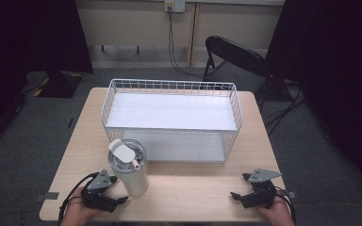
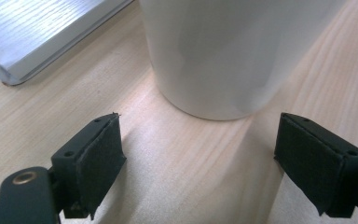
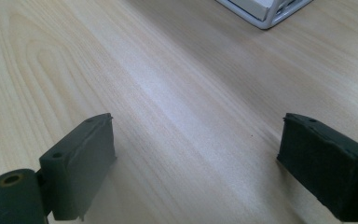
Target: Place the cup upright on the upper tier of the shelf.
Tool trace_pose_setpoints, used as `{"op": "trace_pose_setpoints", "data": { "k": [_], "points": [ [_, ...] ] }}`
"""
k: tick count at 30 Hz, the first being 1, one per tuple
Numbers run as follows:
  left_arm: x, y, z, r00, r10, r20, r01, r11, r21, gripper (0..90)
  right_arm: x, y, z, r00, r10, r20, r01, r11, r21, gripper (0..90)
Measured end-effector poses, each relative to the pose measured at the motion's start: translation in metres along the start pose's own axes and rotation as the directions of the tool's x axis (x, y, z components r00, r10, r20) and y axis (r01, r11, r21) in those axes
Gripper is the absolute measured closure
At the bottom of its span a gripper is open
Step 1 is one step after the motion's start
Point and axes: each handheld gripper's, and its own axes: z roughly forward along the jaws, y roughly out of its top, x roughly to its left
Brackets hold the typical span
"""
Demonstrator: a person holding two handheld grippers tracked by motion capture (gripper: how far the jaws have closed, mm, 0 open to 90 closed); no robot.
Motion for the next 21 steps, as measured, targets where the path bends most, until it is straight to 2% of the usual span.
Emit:
{"op": "trace_pose_setpoints", "data": {
  "k": [4,9,13,14,18,21],
  "points": [
    [0.001,0.001,0.0,1.0,0.002,-0.005,-0.002,1.0,0.009,13.5,0.0,0.0,0.0,1.0,0.0,0.0,0.0,1.0,0.0,9.8],
    [0.002,0.001,0.001,0.9995,-0.017,-0.026,0.017,0.9998,0.011,12.0,0.0,0.0,0.0,1.0,0.0,0.0,0.0,1.0,0.001,9.8],
    [0.002,0.002,-0.001,0.9997,-0.007,-0.025,0.007,0.9998,0.018,15.3,0.0,0.0,0.0,1.0,0.0,-0.001,0.0,1.0,0.0,9.8],
    [0.003,0.002,-0.003,0.9997,-0.023,0.0,0.023,0.9996,0.015,16.1,0.0,0.0,0.0,1.0,0.0,0.0,0.0,1.0,0.002,9.8],
    [0.003,0.006,-0.01,0.9991,-0.041,-0.002,0.041,0.9986,-0.032,17.0,0.0,0.0,0.0,1.0,0.001,0.0,-0.001,1.0,0.0,9.8],
    [0.002,0.011,-0.017,0.9986,-0.051,0.014,0.052,0.995,-0.085,16.6,0.0,0.0,0.0,1.0,0.001,-0.001,-0.001,1.0,0.001,9.8]
  ]
}}
